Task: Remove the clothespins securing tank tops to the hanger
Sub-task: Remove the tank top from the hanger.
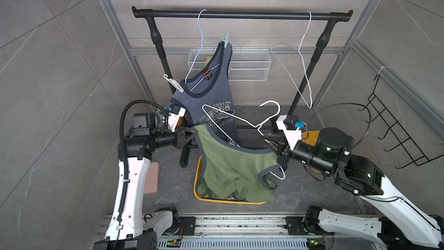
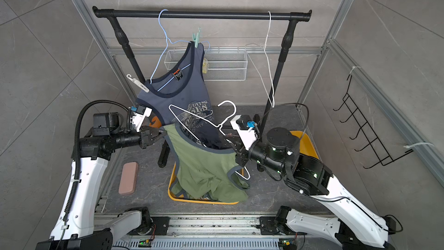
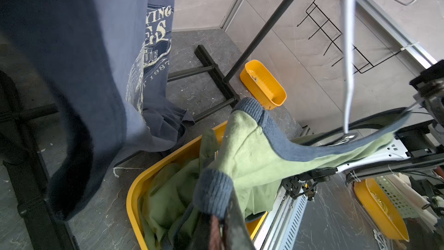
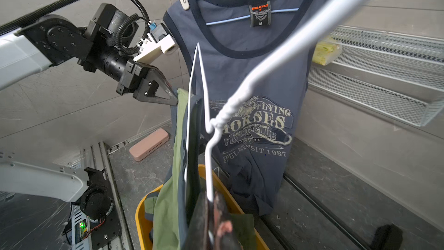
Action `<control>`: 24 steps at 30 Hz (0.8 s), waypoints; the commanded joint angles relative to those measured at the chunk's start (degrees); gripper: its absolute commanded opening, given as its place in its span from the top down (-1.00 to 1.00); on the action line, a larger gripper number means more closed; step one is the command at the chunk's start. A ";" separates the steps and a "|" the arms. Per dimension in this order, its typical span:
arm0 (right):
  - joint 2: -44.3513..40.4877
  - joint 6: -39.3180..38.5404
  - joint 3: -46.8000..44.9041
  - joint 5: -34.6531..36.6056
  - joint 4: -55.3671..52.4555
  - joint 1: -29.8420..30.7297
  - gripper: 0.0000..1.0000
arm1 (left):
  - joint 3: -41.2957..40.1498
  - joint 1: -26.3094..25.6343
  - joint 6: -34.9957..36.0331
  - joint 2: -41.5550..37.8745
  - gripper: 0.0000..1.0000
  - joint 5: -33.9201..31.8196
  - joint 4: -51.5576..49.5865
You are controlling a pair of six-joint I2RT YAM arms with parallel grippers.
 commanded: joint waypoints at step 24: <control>8.24 -0.17 0.73 1.09 8.63 -0.55 1.00 | 1.26 -5.56 20.22 -3.07 -0.27 -5.38 -13.17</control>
